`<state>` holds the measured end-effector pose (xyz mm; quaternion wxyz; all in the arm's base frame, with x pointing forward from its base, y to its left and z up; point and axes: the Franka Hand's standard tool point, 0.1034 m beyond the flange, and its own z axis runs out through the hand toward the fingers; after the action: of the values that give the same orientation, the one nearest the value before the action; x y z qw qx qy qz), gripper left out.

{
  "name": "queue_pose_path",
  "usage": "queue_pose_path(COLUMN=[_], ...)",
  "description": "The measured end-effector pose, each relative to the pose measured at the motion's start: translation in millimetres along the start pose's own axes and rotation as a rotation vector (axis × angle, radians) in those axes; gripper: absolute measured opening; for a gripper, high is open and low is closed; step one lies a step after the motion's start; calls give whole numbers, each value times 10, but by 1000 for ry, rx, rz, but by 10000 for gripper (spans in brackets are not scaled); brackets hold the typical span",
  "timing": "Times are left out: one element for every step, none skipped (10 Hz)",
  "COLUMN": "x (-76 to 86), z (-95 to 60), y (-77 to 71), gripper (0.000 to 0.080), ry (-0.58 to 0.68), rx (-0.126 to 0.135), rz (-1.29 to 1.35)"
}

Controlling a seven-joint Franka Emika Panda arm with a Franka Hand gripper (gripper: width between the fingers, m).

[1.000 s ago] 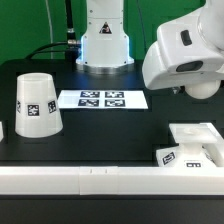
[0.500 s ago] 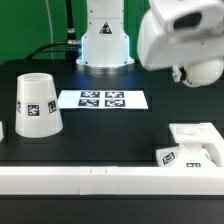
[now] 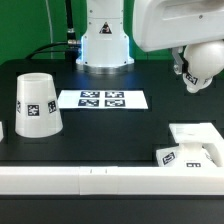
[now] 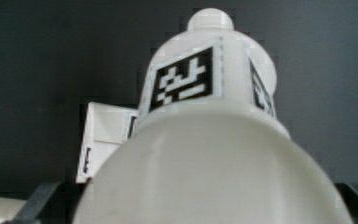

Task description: Assemble lamp

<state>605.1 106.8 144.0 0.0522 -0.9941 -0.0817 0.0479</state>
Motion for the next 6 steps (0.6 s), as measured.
queue_pose_path(x=[42,124,198,267,245,282], z=[-56,-180,-261,-299,-249,-256], y=[46,101,156,183,196,233], gripper=[576,576,576,576,576,576], ry=[75,168,235,314,346,426], rx=[-14,-31,-47,-61,-68,-85], rz=[-26,-45,-79,-84,-82,-84])
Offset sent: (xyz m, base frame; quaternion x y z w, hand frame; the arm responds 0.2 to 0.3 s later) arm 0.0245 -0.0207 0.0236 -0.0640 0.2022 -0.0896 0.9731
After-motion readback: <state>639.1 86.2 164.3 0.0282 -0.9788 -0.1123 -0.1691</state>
